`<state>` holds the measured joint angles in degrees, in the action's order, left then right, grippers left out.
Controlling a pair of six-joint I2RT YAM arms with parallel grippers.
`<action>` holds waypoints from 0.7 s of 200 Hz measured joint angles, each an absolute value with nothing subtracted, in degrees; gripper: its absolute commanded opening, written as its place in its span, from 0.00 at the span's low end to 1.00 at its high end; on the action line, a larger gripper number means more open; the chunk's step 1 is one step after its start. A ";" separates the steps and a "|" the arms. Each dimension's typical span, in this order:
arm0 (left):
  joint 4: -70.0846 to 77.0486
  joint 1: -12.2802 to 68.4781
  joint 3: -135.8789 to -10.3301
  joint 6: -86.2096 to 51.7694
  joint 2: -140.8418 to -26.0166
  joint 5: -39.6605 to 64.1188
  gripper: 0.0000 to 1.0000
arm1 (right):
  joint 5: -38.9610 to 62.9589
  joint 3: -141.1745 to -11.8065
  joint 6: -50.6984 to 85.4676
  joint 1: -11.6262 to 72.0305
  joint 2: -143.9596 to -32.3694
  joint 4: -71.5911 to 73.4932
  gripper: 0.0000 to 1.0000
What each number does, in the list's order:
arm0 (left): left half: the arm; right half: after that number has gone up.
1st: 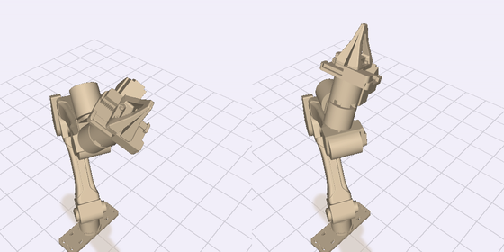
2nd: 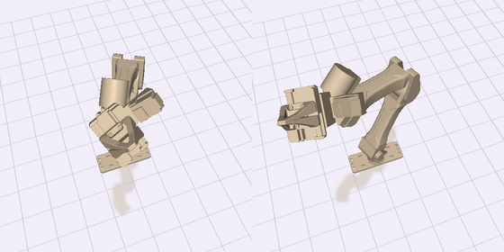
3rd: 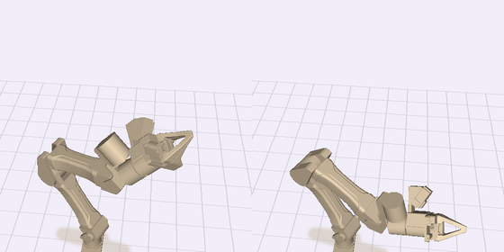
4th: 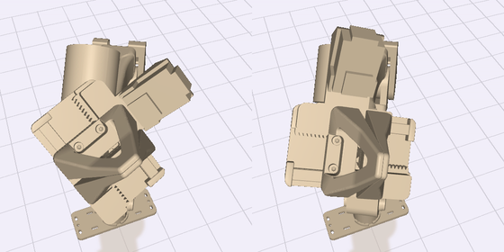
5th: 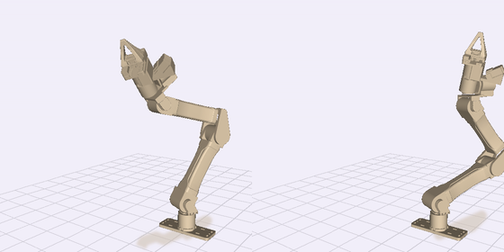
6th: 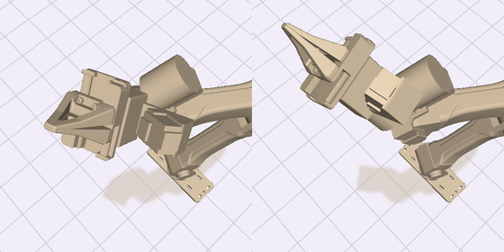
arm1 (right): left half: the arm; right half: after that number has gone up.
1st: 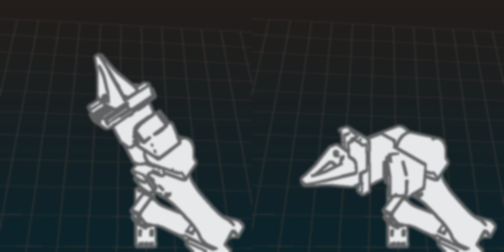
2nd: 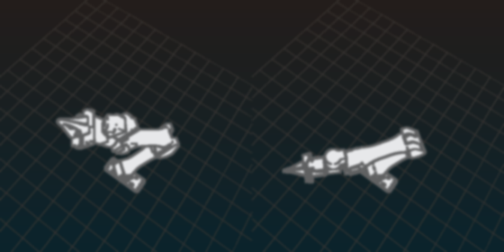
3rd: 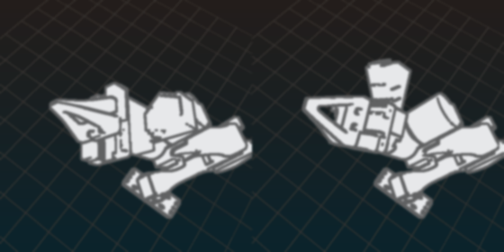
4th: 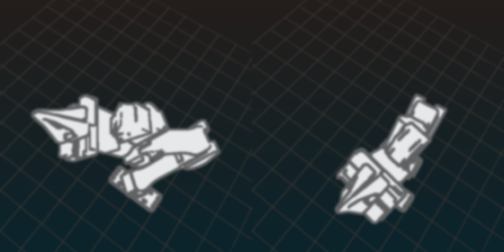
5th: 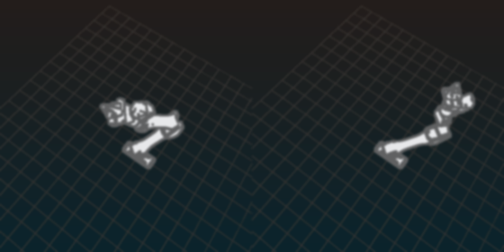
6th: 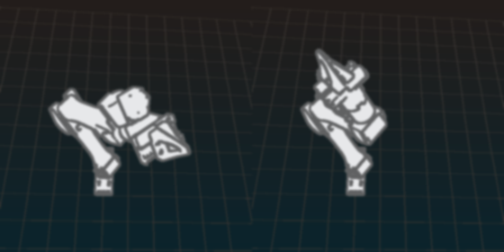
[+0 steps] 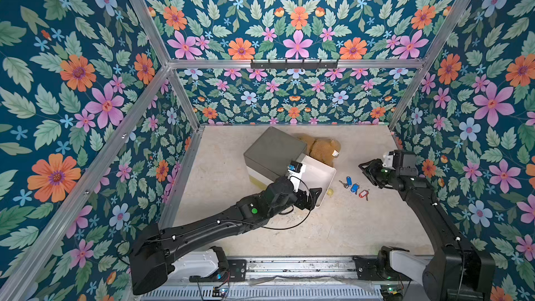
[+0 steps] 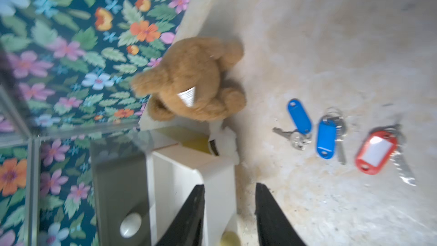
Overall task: Take the keys out of the drawer
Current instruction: Place the key at the center of the board.
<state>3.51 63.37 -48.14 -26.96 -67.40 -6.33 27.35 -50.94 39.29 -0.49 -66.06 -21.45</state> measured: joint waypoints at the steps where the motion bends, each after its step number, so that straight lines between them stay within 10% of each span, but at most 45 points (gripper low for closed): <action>1: 3.46 63.37 -48.14 -26.96 -67.31 -6.37 0.99 | 27.42 -51.16 39.20 -0.25 -66.08 -21.52 0.40; 140: -6.39 63.09 -42.35 -31.29 -49.30 -24.01 0.99 | 26.06 -69.04 28.75 32.12 -84.95 -41.56 0.24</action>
<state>-6.39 63.09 -42.35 -31.29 -49.30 -24.01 26.06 -69.04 28.75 32.12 -84.95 -41.56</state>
